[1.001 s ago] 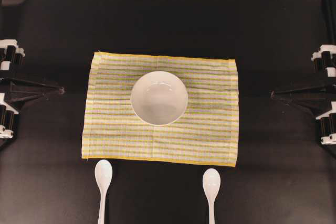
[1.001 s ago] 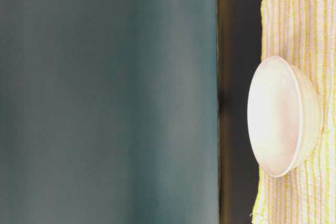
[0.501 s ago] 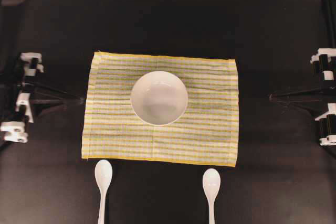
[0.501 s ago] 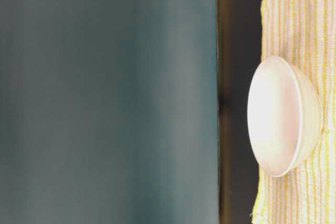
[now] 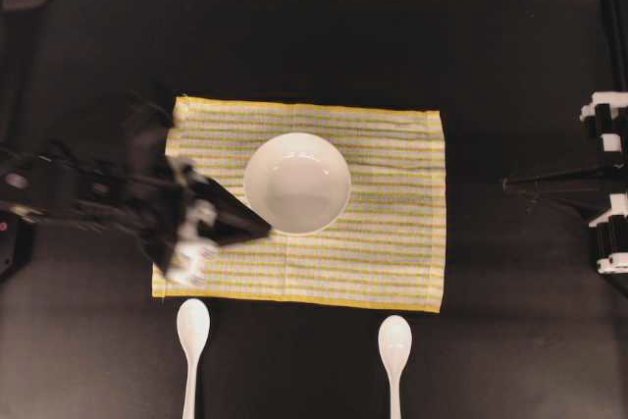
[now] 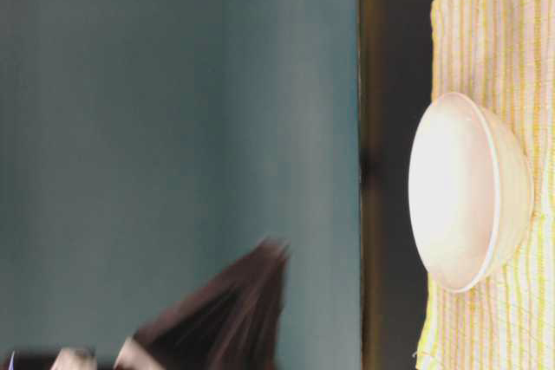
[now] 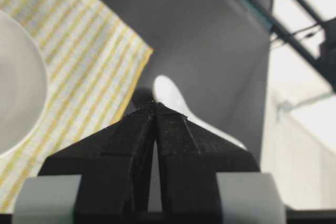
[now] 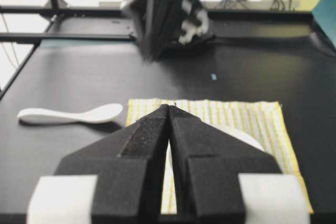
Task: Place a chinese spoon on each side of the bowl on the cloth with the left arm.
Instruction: 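Move the left gripper down to the right-hand white spoon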
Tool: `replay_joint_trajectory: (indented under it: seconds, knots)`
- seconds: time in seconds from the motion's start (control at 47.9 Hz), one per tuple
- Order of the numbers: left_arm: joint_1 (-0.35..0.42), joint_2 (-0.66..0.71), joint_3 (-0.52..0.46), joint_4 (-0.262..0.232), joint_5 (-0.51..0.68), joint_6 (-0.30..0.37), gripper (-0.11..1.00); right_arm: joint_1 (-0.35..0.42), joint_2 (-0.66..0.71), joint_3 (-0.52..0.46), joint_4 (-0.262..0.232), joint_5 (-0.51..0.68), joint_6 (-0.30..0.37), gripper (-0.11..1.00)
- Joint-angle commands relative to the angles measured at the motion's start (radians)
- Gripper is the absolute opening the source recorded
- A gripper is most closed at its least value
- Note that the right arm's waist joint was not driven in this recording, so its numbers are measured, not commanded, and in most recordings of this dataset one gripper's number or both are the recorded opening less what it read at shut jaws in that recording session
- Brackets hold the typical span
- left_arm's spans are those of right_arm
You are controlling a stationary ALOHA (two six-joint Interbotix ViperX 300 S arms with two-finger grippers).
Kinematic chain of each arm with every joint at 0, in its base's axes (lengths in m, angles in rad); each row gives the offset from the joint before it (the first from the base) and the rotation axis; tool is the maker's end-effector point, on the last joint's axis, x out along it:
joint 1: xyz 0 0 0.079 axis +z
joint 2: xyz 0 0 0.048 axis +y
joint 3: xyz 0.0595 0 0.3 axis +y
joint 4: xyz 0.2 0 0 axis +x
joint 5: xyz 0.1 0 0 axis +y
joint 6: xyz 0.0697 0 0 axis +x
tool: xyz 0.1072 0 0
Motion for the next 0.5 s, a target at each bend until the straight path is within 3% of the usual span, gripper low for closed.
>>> replay_joint_trajectory:
  seconds: [0.0, 0.104, 0.355, 0.396, 0.48]
  knots:
    - [-0.026, 0.101, -0.109, 0.005, 0.048, 0.002, 0.04, 0.0, 0.0, -0.008, 0.002, -0.002, 0.009, 0.0]
    - [-0.052, 0.181, -0.204, 0.005, 0.15, 0.002, 0.18, 0.0, -0.006, -0.008, 0.0, 0.012, 0.009, 0.0]
    - [-0.092, 0.367, -0.428, 0.005, 0.319, -0.006, 0.81, 0.0, -0.011, -0.008, 0.002, 0.023, 0.009, 0.0]
    - [-0.097, 0.393, -0.456, 0.005, 0.327, -0.006, 0.85, 0.0, -0.011, -0.008, 0.002, 0.023, 0.011, 0.0]
    - [-0.104, 0.439, -0.494, 0.005, 0.328, -0.008, 0.82, 0.0, -0.011, -0.008, 0.006, 0.025, 0.011, 0.0]
